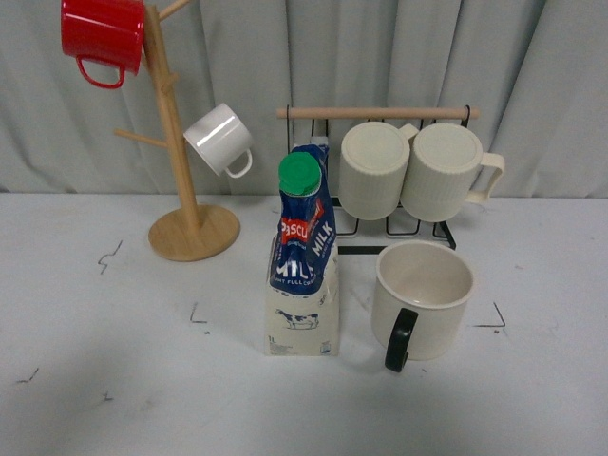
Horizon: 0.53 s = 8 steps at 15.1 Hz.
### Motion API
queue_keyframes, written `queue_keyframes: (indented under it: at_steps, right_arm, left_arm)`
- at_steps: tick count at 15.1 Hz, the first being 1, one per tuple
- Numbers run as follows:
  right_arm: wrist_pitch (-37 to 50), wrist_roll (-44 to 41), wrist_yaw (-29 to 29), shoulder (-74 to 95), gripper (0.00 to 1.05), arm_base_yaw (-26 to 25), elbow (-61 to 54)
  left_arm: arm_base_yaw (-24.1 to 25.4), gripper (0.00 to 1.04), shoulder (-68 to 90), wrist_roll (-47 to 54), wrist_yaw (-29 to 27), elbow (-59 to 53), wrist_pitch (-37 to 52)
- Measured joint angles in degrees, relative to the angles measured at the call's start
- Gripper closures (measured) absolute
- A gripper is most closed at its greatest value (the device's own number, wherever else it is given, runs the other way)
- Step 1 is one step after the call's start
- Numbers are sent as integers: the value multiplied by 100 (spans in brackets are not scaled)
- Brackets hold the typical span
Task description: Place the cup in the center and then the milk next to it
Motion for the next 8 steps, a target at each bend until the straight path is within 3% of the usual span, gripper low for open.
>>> queue_keyframes:
  at_steps: [2,8]
  right_arm:
    - [0,0,0,0,6,0,0]
    - [0,0,0,0,6,0,0]
  left_arm:
    - [487,103,-389,0,238,-4,-339]
    - [433,103,-1298,2,343,-4,-1239]
